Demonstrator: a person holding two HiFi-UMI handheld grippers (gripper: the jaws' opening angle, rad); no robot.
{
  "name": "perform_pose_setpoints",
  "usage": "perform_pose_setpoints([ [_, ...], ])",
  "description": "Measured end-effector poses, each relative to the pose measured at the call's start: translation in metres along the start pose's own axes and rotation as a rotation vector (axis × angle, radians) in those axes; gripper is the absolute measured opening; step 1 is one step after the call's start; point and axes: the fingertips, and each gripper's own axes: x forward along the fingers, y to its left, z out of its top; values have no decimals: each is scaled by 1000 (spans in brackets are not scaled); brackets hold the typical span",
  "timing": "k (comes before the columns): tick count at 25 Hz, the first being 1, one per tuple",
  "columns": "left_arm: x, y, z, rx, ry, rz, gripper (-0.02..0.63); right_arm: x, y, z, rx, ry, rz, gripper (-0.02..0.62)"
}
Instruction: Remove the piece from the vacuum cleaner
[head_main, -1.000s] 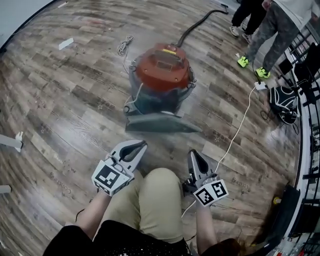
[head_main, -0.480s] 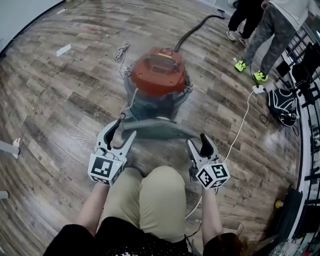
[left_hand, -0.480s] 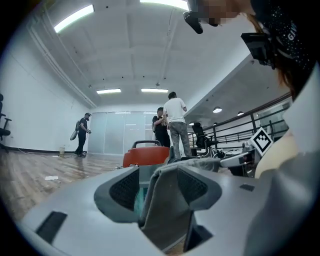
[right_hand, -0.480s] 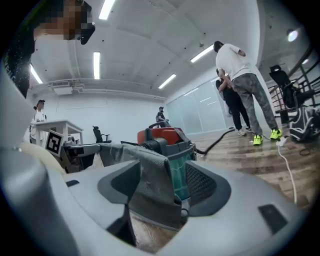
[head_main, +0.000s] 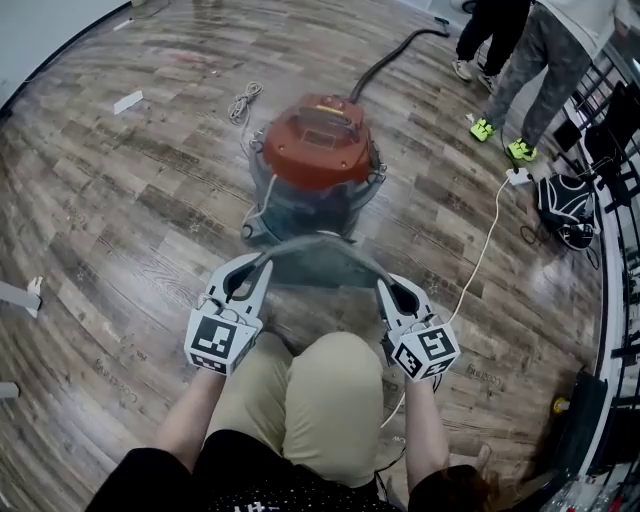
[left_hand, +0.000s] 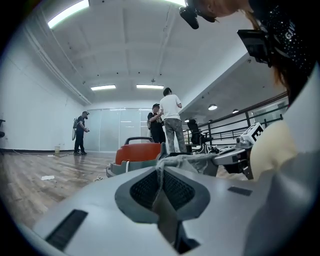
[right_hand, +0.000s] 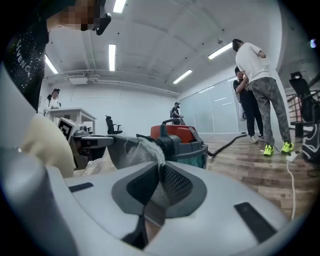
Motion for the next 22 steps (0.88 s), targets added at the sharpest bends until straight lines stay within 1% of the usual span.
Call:
perform_pose_setpoints([
  [2,-4,-7,0,-2,-2,-18,31,-4,13,-1,-21,8,8,35],
  [4,-13,-14,-1,-8,-7,-29,29,-13,21,-2,-25,13,-5,35],
  [7,-28,-12,-8,-77,-14,-27,29,-29,25,-7,-8,18,-29,34],
  [9,-32,-10,-13,-97,-11,-41,31,-32,30,-10,-17,27,-33,34],
  [11,-32,-9,-12,-98,-34,-54,31,-33,32,-7,-13,5,-57,35],
  [12,-32,-9,-9,-109,-58,-57,32,-33,31,-3,6,-26,-76,35],
  [13,-31,-7,-4,-129,-86,-60,57,-33,29,4,38,-66,-94,47],
  [15,-32,-5,5,-165,-121,-68,344,-35,27,18,118,-152,-108,211],
  [16,-33,-4,7,-166,-119,-67,374,-36,28,23,144,-178,-106,262],
  [18,-38,2,9,-143,-116,-42,374,-37,34,27,134,-180,-84,268],
  [19,-43,6,9,-127,-120,-21,370,-37,39,27,114,-170,-59,268],
  [20,-49,10,10,-112,-120,1,325,-37,46,27,102,-165,-33,262],
  [21,-54,13,9,-100,-117,17,111,-38,50,27,107,-168,-16,217],
  [22,-59,14,9,-95,-116,21,6,-39,54,27,127,-179,-5,85],
])
